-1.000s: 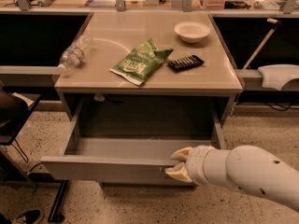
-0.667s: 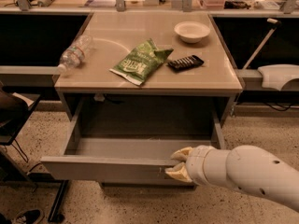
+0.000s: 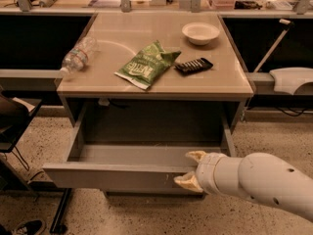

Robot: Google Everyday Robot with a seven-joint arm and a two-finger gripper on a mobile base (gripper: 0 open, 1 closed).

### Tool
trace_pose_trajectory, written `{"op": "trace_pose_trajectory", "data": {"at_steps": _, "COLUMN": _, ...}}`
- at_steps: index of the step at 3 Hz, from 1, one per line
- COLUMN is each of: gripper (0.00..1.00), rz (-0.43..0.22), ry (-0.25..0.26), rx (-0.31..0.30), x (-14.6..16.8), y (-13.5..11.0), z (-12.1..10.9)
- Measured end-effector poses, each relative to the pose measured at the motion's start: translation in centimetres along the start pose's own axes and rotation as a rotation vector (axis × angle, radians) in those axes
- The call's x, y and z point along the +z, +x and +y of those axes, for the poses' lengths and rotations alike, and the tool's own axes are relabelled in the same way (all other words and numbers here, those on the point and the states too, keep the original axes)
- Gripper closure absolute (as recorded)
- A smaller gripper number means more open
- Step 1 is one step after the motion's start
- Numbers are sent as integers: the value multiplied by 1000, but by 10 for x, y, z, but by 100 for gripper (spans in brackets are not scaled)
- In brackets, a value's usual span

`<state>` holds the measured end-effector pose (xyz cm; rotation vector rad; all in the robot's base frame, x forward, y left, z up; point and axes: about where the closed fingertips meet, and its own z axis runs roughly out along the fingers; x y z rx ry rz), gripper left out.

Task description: Open top drawer

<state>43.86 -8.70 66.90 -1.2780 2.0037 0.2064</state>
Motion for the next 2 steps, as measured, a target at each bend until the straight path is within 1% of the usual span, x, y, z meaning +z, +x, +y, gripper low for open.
{"op": "trace_pose_trajectory", "data": {"at_steps": 1, "gripper": 0, "rz": 0, "ry": 0, "rx": 0, "x": 0, "y": 0, "z": 0}}
{"op": "trace_pose_trajectory", "data": {"at_steps": 2, "gripper": 0, "rz": 0, "ry": 0, "rx": 0, "x": 0, "y": 0, "z": 0}}
